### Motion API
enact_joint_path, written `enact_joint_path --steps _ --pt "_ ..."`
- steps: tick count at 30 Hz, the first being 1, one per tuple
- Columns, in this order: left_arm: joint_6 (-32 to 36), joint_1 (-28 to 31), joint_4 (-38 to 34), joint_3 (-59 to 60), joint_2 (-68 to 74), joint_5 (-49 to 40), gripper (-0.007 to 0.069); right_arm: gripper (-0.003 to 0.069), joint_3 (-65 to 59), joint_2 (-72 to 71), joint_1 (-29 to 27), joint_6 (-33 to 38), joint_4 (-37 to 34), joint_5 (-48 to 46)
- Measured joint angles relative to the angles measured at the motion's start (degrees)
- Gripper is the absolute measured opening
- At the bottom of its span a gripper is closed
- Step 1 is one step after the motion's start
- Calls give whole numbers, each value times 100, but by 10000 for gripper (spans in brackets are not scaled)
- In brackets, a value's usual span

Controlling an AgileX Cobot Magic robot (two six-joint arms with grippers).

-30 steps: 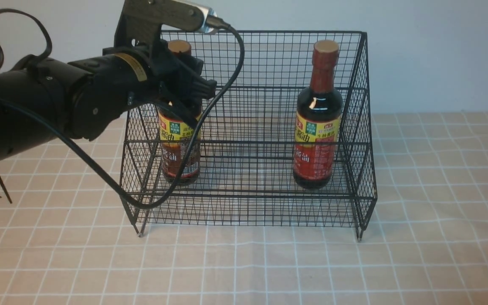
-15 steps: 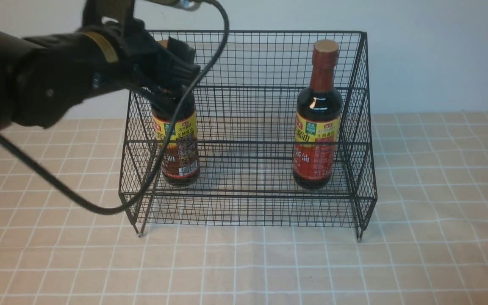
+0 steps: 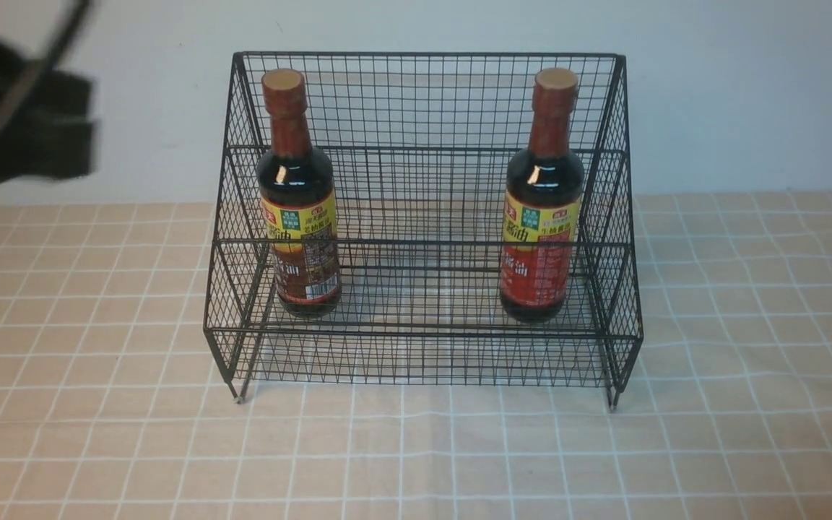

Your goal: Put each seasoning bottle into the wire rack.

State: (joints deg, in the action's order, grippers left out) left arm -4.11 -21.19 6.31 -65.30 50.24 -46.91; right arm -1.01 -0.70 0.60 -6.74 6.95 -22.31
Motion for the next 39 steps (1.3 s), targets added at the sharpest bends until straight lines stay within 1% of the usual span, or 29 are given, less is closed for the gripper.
enact_joint_path --steps 3,6,9,16,25,30,35,36,38,39 --pt "-246 0 -74 420 -714 -209 -7 -14 0 0 0 0 0 0" --pt "-497 0 -115 782 -1227 -223 -7 -14 0 0 0 0 0 0" --pt "-883 0 -201 1367 -2141 -266 -7 -14 0 0 0 0 0 0" --pt "-988 0 -363 1762 -3079 -739 -7 -14 0 0 0 0 0 0" --pt "-978 0 -291 1773 -3317 -806 -7 -14 0 0 0 0 0 0" --pt "-848 88 -201 2163 -3501 -163 -7 -14 0 0 0 0 0 0" --pt "-223 902 -390 3702 -4158 1255 -7 -14 0 0 0 0 0 0" --pt "-60 1174 -422 4219 -4317 1606 -7 -14 0 0 0 0 0 0" --pt "73 1466 -427 4711 -4521 2017 -7 -14 0 0 0 -5 0 0" --pt "134 1691 -433 5219 -4686 2293 -7 -14 0 0 0 -26 0 0"
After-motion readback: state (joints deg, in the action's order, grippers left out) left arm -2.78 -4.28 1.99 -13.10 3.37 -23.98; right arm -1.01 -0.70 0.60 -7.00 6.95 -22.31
